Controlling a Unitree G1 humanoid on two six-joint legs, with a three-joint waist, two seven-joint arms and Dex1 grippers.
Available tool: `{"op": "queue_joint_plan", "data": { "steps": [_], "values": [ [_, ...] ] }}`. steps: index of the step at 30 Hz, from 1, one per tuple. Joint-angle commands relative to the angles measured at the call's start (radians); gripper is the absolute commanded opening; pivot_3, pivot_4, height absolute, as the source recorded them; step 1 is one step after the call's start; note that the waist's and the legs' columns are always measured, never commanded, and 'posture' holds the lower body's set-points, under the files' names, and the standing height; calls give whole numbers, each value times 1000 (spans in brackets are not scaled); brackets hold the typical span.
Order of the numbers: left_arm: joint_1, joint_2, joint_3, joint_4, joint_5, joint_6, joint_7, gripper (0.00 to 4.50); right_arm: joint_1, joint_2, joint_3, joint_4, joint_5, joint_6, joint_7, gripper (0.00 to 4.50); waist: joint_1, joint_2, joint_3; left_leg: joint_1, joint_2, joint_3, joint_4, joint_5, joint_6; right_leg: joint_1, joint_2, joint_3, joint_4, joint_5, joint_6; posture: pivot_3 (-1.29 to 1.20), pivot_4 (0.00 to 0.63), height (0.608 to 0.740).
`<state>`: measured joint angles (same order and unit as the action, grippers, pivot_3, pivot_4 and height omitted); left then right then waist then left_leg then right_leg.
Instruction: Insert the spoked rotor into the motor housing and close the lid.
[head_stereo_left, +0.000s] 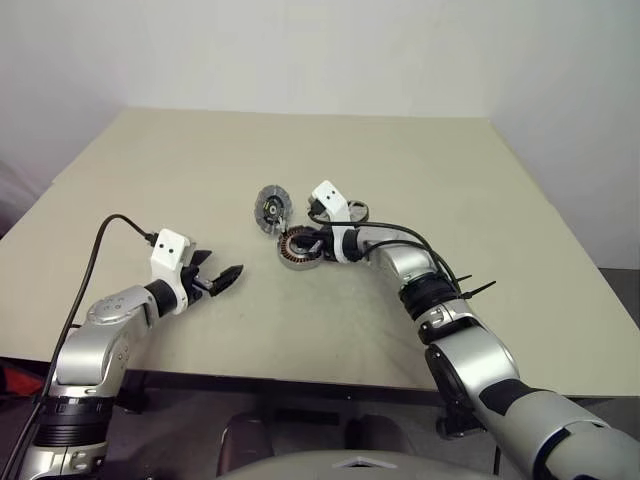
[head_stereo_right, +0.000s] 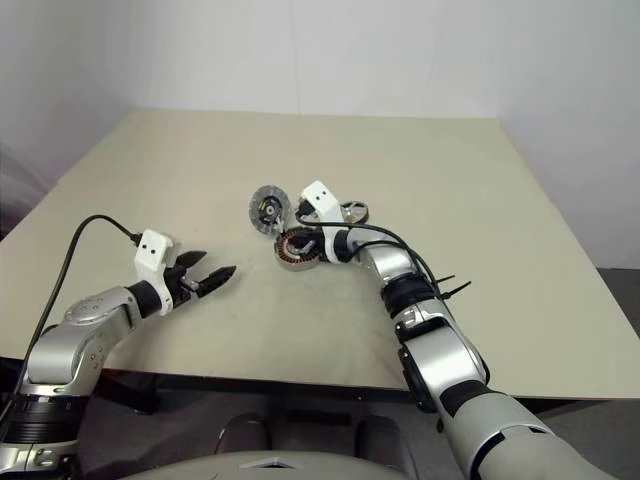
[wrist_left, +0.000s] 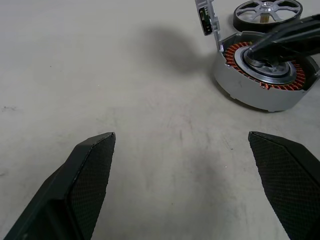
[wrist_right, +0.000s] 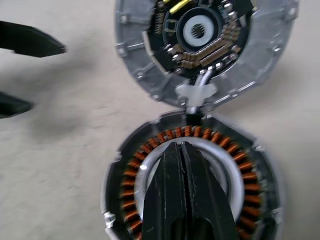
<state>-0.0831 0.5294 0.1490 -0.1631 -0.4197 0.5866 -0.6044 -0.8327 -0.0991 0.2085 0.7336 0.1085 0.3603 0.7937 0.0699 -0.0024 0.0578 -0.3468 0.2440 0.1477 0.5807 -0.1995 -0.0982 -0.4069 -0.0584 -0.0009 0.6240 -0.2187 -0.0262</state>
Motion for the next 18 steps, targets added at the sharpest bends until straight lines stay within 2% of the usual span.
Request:
{"op": "queue_joint_plan", "data": {
  "steps": [1,18],
  "values": [
    [-6,1,9,-39,-3,-14,2,4500,-22,-1,-8,2,-14,-26,3,26,0,0,0,0,0,0,0,0,0,0,0,0,0,0,0,0,0,740],
    [-15,22,48,-6,-2,-27,-1,4500,27,-58,-11,-87,-16,7,32,26,1,0,0,0,0,0,0,0,0,0,0,0,0,0,0,0,0,740]
  ]
}}
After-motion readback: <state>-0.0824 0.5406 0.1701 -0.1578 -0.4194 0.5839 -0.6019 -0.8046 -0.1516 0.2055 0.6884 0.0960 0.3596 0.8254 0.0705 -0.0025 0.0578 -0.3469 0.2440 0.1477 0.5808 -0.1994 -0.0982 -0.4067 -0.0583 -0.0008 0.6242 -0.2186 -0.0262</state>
